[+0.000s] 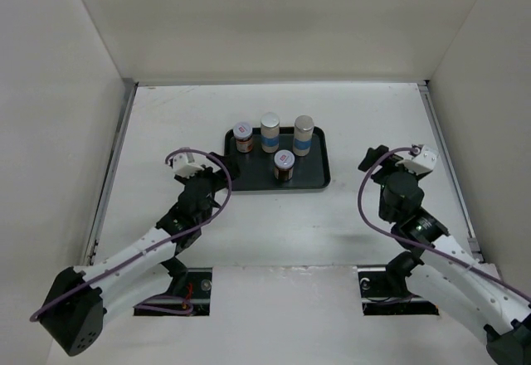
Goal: Organize the condiment bottles
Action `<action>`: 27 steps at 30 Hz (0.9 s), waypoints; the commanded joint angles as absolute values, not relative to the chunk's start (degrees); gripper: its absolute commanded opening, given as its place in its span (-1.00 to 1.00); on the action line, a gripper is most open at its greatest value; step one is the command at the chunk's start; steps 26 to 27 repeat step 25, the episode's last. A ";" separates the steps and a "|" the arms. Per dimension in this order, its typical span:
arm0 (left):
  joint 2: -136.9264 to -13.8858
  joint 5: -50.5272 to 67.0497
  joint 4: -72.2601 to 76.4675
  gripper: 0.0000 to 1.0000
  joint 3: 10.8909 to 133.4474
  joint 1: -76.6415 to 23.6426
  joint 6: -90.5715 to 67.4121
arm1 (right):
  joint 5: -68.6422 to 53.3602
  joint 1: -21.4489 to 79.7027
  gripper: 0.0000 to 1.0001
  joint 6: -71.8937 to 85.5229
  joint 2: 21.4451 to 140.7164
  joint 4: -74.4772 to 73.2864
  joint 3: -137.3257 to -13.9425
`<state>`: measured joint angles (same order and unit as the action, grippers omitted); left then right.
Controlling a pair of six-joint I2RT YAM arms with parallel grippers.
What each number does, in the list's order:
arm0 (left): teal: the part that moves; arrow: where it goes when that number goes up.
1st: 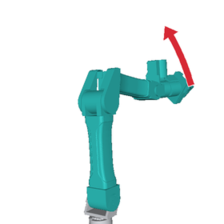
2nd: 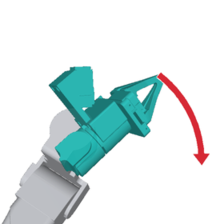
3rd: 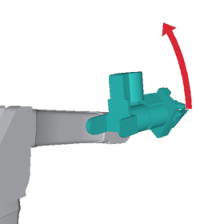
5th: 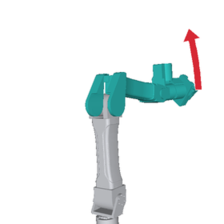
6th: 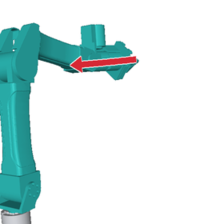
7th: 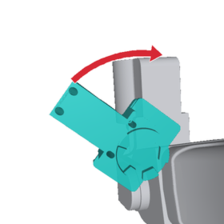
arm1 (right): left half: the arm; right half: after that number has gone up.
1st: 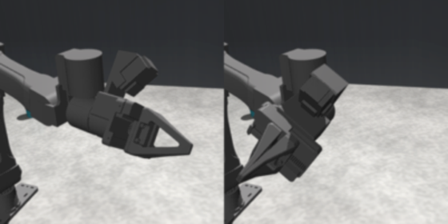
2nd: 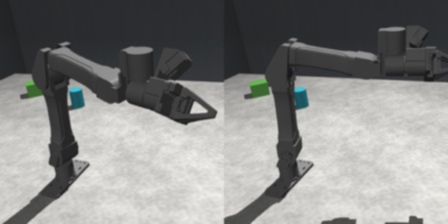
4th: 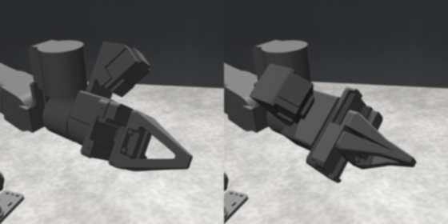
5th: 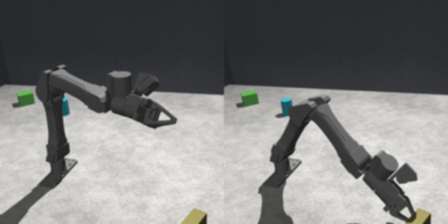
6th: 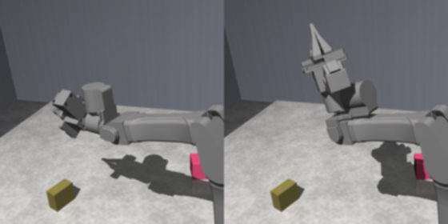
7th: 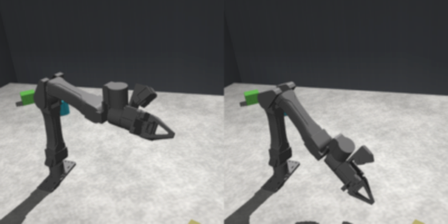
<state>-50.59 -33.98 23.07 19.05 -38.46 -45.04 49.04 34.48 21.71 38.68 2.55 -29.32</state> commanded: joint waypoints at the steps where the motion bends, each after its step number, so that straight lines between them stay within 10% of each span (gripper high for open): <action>1: -46.77 -40.60 13.55 1.00 19.87 -36.79 -46.40 | 50.10 32.48 1.00 25.73 36.22 -1.92 -26.64; 27: -40.78 -30.41 2.37 1.00 15.21 -24.65 -51.07 | 40.61 26.32 1.00 24.36 42.45 4.82 -23.03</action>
